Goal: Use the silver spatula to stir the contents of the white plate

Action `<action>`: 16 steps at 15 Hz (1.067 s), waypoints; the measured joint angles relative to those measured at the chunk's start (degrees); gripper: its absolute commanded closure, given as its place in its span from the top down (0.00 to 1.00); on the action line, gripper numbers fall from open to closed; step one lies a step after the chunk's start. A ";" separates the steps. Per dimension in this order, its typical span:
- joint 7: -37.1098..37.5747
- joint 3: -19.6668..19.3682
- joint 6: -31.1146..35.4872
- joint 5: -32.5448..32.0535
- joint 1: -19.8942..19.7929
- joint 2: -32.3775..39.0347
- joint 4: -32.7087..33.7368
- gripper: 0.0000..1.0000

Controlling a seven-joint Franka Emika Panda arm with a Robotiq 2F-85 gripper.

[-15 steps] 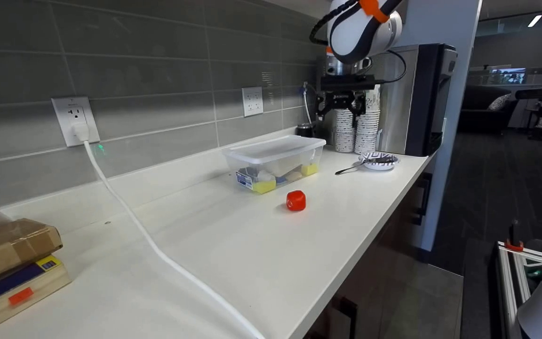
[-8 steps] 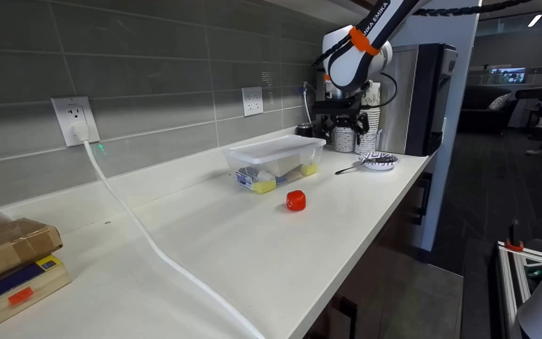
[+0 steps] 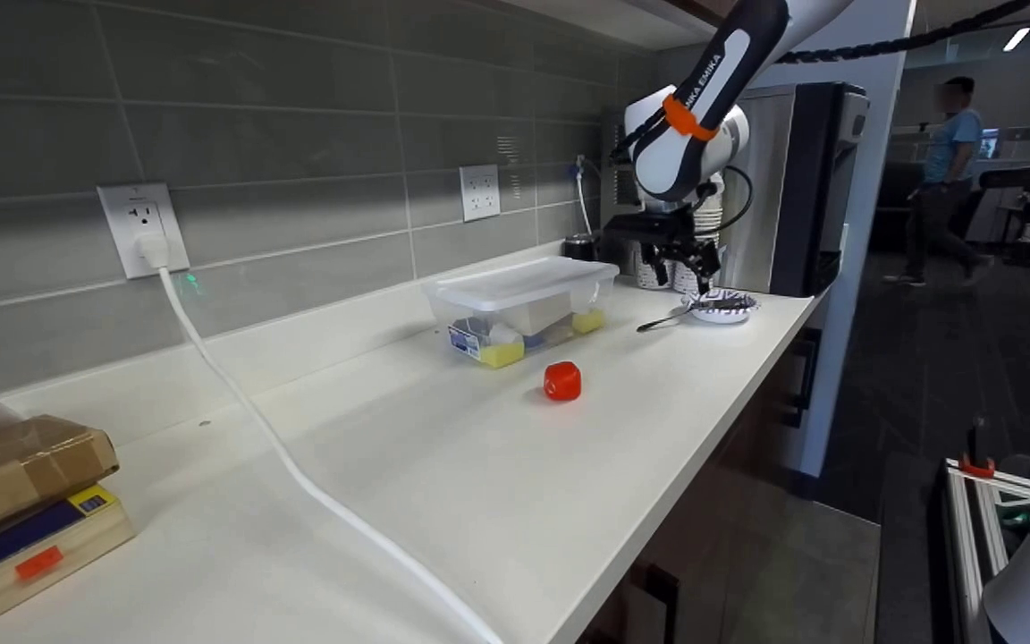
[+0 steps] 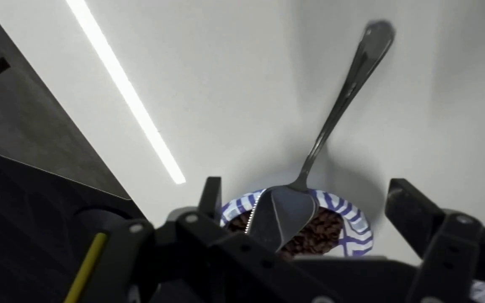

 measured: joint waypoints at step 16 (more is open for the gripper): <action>16.30 -0.30 -8.46 11.22 2.71 9.19 8.56 1.00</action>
